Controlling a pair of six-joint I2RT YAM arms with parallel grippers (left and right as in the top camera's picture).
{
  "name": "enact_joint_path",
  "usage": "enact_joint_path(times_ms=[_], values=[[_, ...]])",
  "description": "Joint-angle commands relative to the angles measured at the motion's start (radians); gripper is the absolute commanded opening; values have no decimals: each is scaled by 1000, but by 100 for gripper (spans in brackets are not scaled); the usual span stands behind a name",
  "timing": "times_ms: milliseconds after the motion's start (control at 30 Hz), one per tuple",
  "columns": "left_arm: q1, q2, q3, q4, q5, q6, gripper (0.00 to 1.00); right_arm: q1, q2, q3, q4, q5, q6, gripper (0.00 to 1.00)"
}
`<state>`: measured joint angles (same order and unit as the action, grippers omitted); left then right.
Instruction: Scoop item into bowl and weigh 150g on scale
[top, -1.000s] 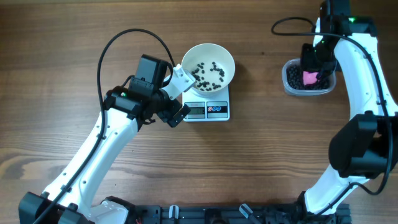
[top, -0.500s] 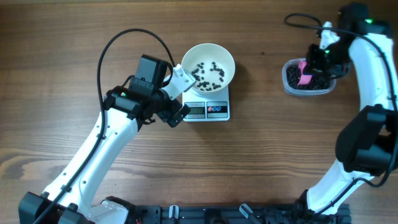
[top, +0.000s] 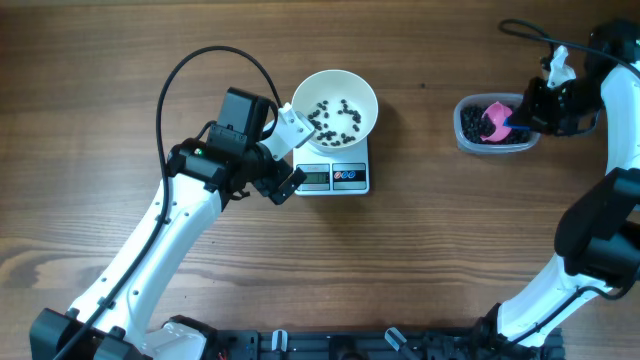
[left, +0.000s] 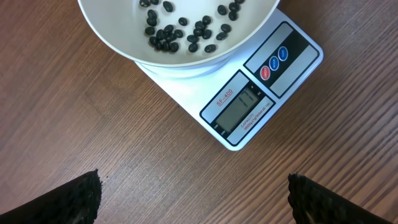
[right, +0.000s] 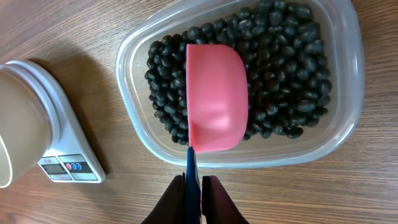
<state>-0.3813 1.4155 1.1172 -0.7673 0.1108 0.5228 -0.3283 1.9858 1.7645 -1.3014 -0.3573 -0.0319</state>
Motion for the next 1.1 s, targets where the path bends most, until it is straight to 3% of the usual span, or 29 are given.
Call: enact_joint_path(times_ms=[0,200,367,533,1067], values=[[4,-8,-3,-1,16,20,100,2,-37,71,-6,107,10,4],[4,-8,-4,-1,16,20,100,74,-86,97,-4,267,15,4],[4,-8,-3,-1,16,20,100,230,-85,97,27,567,16,4],[4,-8,-4,-1,16,20,100,326,-72,90,22,735,16,4],[4,-8,-4,-1,16,20,100,331,24,71,-2,748,10,4]])
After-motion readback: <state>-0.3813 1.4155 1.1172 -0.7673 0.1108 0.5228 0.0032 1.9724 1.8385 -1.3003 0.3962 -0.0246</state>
